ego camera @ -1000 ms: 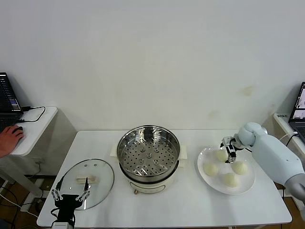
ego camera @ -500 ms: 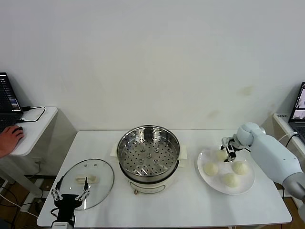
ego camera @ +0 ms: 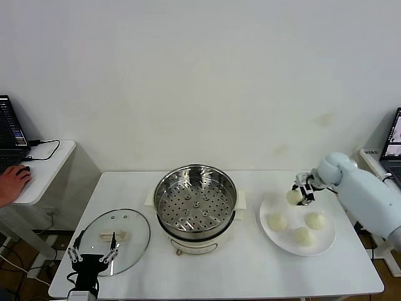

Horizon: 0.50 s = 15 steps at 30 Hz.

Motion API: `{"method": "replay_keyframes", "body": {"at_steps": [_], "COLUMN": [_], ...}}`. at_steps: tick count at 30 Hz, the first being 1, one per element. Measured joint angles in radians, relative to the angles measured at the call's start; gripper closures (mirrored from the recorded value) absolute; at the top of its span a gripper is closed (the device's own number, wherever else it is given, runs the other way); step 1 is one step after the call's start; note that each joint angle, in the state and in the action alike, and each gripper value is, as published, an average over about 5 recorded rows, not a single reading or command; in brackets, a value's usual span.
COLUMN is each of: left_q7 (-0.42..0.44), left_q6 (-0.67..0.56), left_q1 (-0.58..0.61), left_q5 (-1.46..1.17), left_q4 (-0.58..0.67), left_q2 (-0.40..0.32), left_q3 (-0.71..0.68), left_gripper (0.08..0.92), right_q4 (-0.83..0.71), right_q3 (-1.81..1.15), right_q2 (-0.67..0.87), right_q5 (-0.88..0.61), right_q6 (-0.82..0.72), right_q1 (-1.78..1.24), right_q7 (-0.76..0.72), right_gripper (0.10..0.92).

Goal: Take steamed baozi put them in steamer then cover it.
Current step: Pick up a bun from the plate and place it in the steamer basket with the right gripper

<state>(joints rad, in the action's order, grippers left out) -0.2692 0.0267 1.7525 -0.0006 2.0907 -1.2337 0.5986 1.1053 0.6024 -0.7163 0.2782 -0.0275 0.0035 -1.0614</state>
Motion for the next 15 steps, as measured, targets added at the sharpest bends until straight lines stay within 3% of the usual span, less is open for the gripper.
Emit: {"method": "replay_keyframes", "body": {"at_steps": [7,15], "left_q7": [0.001,0.002], "left_q6": [0.0,-0.009], "left_q1": [-0.001,0.002], "left_q5": [-0.02,-0.039], "left_q4": [0.003,-0.001], "left_q2": [-0.002,-0.003], "left_q3": [-0.014,-0.016], "left_gripper": [0.177,0.177], "right_q4": [0.083,0.123], "right_q3": [0.132,0.31], "right_q2": [0.01,-0.085], "right_q5": [-0.147,-0.312], "right_q6": [-0.014,0.005], "right_q1": [0.186,0.394], "right_q7": [0.011,0.044], "right_gripper": [0.414,0.411]}}
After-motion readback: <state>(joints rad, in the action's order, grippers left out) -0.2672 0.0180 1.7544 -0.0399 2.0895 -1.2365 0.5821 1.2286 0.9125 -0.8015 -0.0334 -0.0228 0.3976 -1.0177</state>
